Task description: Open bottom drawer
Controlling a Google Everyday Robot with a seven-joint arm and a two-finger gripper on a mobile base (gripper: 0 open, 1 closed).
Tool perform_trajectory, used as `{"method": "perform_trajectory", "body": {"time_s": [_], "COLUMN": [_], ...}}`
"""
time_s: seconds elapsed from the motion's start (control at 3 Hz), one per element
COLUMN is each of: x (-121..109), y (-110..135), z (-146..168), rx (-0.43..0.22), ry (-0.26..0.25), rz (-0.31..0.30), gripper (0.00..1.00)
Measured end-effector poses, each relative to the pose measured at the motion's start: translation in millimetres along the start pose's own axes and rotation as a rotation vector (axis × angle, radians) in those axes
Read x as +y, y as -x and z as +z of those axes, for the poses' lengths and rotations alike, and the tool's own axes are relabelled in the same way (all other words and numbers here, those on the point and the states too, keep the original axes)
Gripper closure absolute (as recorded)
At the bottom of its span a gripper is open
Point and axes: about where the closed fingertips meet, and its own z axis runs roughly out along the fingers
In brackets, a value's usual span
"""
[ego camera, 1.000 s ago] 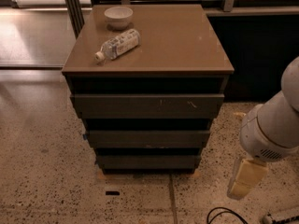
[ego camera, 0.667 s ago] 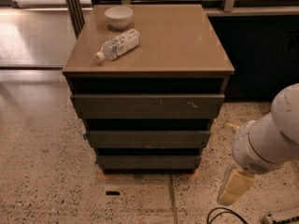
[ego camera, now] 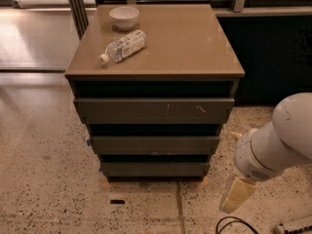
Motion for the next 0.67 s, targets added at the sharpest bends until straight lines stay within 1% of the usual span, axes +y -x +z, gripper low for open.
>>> {"method": "perform_trajectory", "body": {"time_s": [0.33, 0.67], "x": [-6, -6], "y": [13, 20], "z": [44, 81], "rx": [-0.012, -0.015], "ry": [0.009, 0.044], "rz": [-0.049, -0.086], "gripper": [0.0, 0.0]}}
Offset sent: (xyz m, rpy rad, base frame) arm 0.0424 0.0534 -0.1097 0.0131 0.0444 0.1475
